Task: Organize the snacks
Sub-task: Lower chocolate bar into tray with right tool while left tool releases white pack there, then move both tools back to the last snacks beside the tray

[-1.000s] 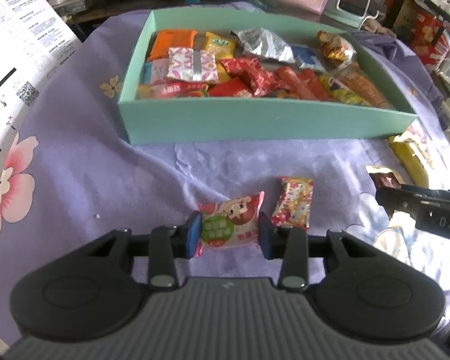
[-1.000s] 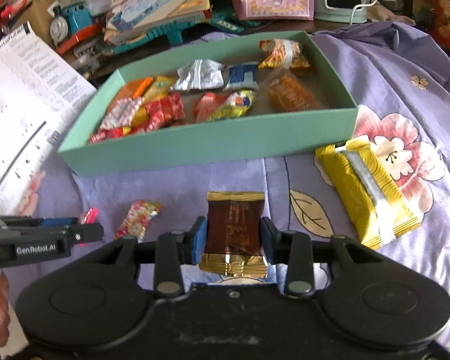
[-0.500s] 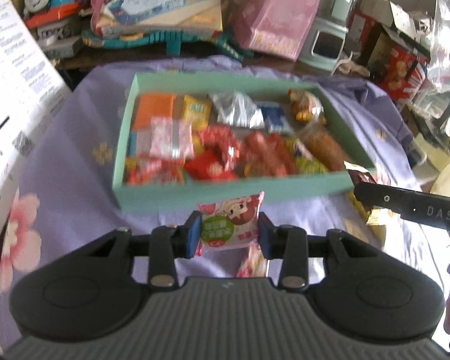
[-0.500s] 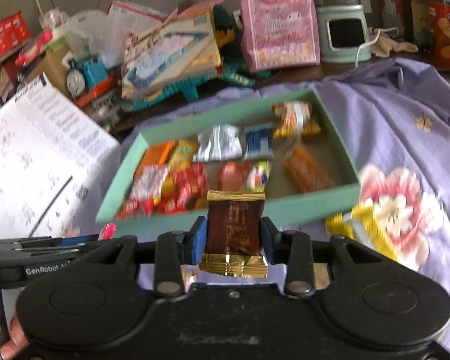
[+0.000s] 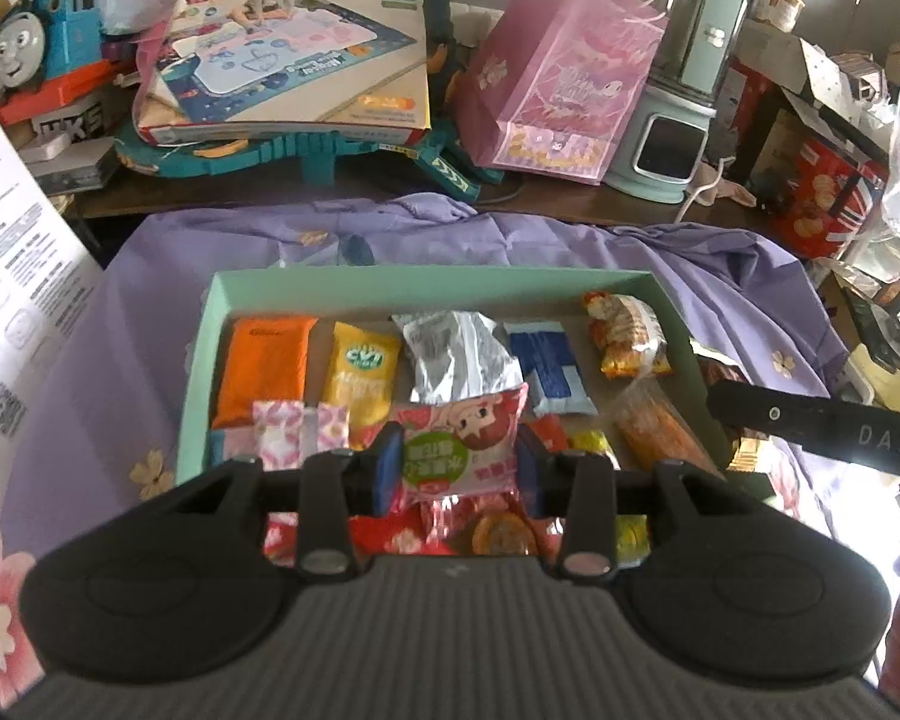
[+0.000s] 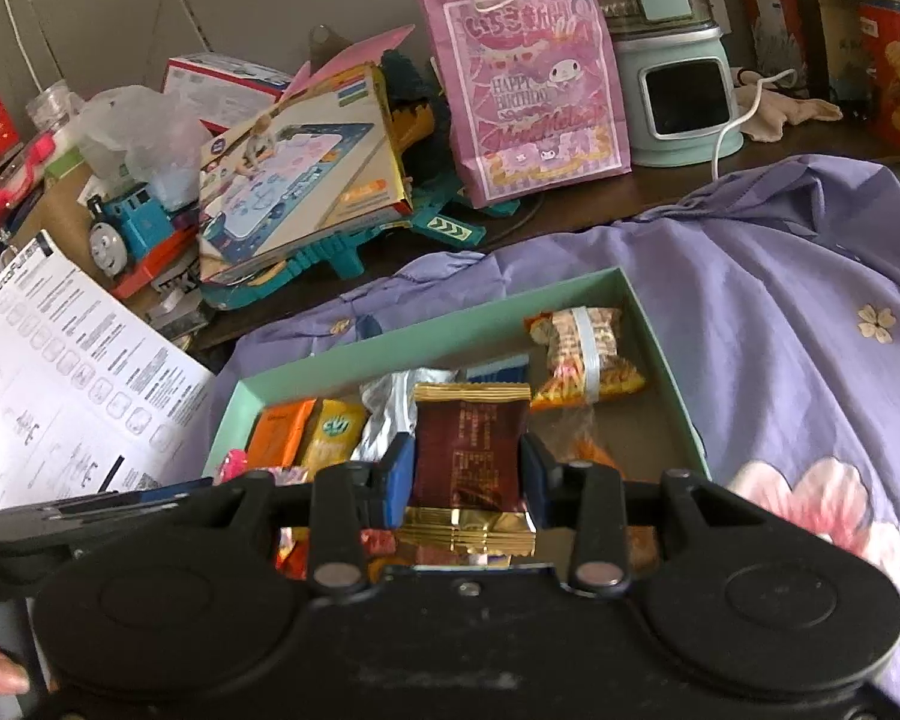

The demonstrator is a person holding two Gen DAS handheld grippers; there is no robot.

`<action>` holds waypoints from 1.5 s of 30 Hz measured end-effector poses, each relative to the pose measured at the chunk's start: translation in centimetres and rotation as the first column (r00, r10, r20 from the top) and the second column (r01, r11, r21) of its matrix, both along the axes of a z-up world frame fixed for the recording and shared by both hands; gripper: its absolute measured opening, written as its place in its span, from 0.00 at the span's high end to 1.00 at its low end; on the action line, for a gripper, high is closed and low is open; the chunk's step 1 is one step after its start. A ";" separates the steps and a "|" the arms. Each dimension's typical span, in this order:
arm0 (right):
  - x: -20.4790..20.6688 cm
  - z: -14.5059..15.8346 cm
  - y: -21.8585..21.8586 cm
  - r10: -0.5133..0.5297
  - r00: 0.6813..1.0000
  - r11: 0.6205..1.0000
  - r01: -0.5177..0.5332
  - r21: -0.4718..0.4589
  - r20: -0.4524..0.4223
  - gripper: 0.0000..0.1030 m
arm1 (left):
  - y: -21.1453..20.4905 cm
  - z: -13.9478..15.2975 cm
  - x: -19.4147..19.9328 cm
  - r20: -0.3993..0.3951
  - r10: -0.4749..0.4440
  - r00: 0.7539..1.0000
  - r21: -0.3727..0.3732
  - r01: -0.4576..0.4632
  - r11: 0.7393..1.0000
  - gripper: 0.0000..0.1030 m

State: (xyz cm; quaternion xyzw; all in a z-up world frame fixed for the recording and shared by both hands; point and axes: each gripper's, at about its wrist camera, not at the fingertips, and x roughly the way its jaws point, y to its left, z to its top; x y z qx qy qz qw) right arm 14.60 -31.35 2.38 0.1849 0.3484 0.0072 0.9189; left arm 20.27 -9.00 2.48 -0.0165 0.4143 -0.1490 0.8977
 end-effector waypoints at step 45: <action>1.1 0.4 0.1 -0.019 1.000 0.999 0.019 0.042 0.007 0.00 | -1.4 -2.1 2.4 -0.050 0.109 0.993 0.093 -0.104 0.990 0.00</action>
